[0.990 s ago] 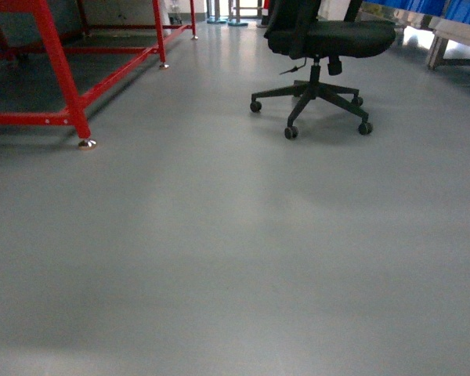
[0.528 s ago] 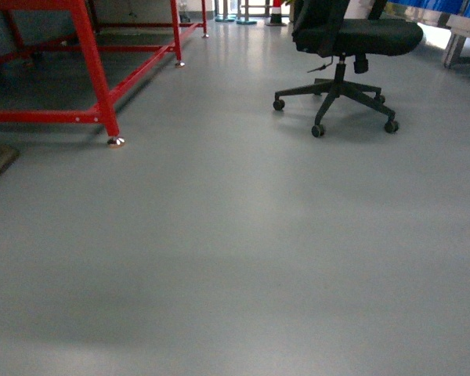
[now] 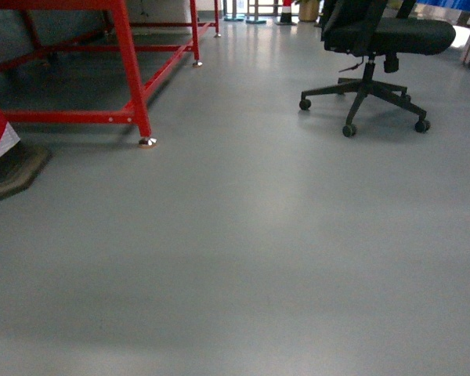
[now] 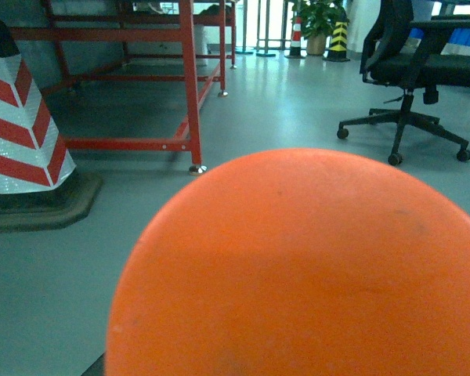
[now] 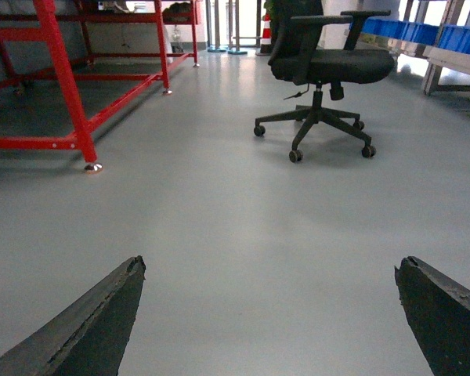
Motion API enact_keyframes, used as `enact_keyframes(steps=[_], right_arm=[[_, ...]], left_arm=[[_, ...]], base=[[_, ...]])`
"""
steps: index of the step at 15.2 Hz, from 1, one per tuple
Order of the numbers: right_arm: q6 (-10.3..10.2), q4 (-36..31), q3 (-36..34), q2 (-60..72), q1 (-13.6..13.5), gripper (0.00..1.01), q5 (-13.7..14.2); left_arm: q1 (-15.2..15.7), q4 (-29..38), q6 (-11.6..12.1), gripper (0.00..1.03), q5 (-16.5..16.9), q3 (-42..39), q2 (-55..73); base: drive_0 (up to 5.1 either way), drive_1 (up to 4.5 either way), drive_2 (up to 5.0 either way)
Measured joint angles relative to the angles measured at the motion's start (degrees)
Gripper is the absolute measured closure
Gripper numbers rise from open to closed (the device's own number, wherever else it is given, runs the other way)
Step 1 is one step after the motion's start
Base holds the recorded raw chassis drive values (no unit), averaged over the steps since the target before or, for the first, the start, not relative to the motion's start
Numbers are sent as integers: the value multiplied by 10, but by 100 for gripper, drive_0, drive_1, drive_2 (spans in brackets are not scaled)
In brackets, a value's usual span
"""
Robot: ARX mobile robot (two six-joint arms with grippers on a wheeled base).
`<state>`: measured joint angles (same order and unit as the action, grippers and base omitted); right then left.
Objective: Pick capacitor and pack into box
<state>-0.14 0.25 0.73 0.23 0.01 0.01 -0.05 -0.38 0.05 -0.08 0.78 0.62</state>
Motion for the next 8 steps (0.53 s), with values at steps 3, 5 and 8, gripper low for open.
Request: enact_keyframes(steps=[3,5,8], right_arm=[[0,-1,0,0,0,3,0],[0,1,0,0,0,3,0],[0,0,0,0,0,3,0]], left_arm=[[0,3,0,60,1,0,0],[0,0,0,60,1,0,0],[0,1,0,60,1,0,0]], base=[[-512,234,234],[-512,234,234],[-512,234,234]])
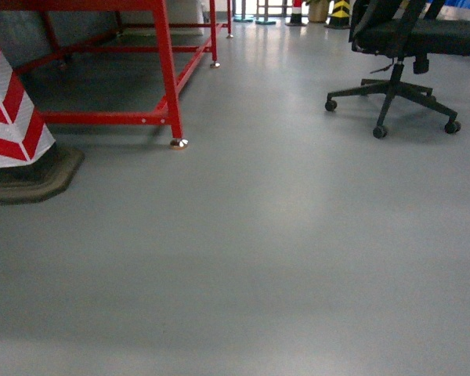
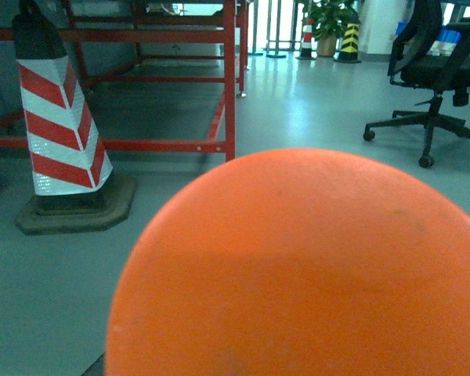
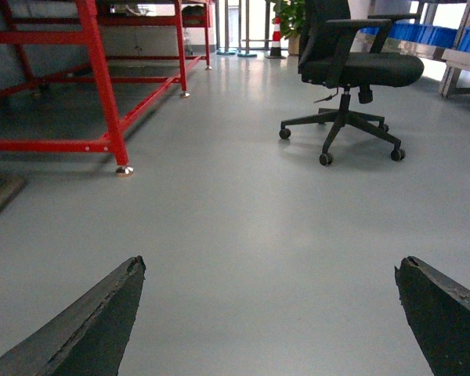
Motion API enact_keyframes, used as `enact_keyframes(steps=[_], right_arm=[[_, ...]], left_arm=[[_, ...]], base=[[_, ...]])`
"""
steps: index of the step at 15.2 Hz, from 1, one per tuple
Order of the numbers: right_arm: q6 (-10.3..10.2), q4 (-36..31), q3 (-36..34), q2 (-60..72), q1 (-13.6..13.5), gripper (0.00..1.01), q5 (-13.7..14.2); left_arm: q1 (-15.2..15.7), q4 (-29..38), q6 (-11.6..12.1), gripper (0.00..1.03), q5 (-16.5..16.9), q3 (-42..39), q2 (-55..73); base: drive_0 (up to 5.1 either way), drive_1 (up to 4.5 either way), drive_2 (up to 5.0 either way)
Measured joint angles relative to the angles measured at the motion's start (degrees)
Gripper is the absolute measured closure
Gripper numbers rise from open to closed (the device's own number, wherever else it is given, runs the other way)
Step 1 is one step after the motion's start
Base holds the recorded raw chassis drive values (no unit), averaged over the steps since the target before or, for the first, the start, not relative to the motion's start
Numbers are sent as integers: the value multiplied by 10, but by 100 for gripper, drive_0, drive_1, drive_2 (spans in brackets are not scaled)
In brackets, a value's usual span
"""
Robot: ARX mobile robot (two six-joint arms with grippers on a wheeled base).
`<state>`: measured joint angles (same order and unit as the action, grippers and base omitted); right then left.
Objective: Pick capacitor and pack into box
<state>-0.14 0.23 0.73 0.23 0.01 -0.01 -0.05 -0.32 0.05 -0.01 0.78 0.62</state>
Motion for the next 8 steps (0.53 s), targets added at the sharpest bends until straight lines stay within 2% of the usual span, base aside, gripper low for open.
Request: enact_keyframes(steps=[8], right_arm=[[0,-1,0,0,0,3,0]], left_arm=[[0,1,0,60,-2,0,0]], base=[[-512,234,234]])
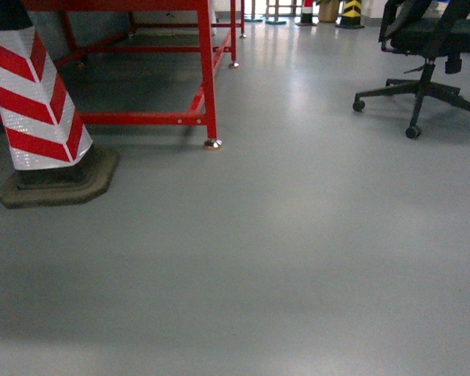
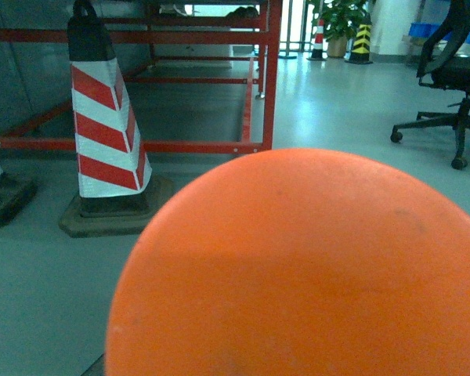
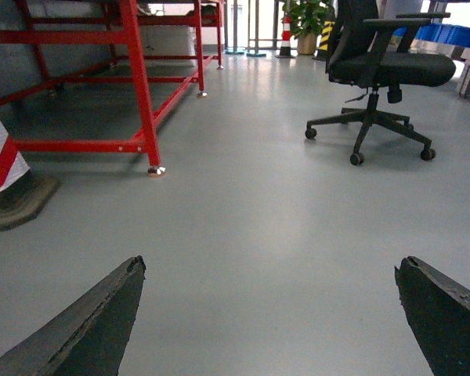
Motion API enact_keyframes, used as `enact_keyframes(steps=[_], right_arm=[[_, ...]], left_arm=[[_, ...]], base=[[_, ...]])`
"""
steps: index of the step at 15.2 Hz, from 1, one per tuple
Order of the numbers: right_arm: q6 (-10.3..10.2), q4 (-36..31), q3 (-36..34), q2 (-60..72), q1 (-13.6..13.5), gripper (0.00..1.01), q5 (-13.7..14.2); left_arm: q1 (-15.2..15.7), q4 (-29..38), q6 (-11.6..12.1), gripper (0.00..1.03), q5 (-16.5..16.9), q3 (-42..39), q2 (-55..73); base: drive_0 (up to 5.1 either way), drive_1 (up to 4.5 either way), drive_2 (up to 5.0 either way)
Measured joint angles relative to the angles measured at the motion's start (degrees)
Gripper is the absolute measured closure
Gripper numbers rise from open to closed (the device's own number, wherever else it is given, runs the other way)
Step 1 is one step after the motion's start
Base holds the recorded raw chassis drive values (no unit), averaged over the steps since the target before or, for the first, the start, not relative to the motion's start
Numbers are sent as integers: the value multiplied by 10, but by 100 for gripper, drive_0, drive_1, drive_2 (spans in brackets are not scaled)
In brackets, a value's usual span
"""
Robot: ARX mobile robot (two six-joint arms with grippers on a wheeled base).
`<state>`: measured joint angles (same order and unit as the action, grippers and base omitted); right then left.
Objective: Pick capacitor and pack into box
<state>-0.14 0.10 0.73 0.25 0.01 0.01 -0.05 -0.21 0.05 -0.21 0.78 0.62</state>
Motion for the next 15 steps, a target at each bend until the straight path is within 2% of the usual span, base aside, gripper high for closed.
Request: enact_keyframes(steps=[15], right_arm=[[0,2,0,0,0,3,0]], left_arm=[[0,-2,0,60,2,0,0]], base=[[-512,234,234]])
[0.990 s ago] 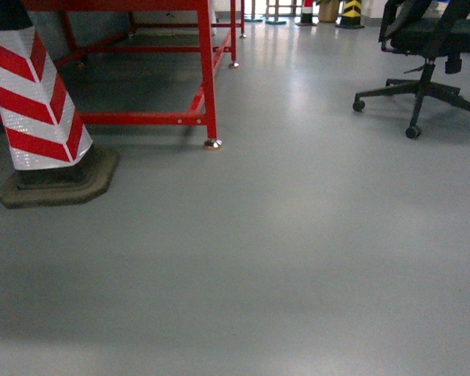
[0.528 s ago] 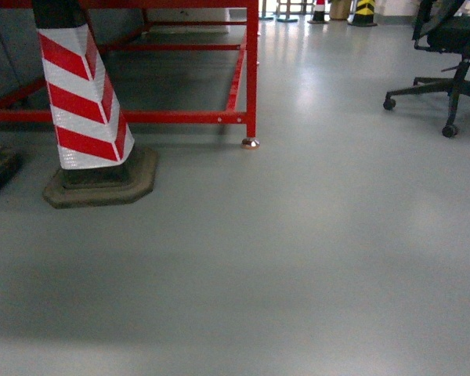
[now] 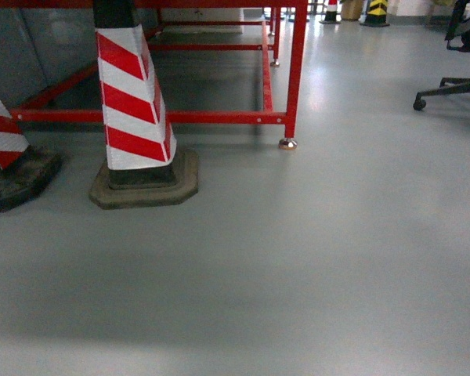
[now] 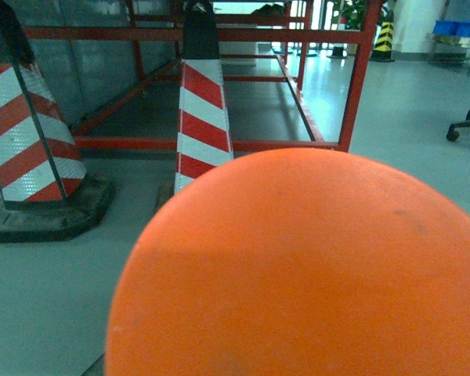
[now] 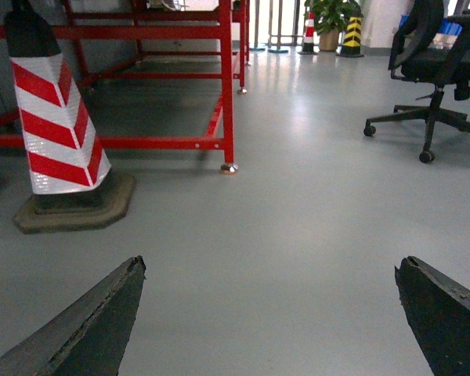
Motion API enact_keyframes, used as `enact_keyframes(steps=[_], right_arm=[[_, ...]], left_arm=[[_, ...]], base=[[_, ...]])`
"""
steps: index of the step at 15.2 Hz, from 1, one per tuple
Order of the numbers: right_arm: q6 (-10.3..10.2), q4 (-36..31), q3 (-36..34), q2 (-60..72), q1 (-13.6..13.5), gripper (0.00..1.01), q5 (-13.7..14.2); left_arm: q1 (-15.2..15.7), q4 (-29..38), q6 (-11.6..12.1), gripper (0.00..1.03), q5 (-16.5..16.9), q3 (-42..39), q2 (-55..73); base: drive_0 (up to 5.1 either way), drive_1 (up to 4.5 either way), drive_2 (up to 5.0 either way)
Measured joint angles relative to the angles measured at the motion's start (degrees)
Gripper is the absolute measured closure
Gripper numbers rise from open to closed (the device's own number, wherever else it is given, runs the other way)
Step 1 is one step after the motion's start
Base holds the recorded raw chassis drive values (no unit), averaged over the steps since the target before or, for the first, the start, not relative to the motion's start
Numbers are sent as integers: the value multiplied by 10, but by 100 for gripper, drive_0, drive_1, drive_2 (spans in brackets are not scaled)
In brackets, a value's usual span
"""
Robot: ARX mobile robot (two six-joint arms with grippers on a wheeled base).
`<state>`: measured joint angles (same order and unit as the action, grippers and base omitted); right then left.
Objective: Pick capacitor and pack into box
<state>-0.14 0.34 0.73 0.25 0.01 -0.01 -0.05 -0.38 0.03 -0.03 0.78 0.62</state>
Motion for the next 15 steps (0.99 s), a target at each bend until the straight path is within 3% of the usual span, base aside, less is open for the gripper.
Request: enact_keyframes(steps=[15], right_arm=[[0,-3,0,0,0,3,-2]], left_arm=[[0,-1,0,60,-4,0,0]], base=[[-512,234,234]])
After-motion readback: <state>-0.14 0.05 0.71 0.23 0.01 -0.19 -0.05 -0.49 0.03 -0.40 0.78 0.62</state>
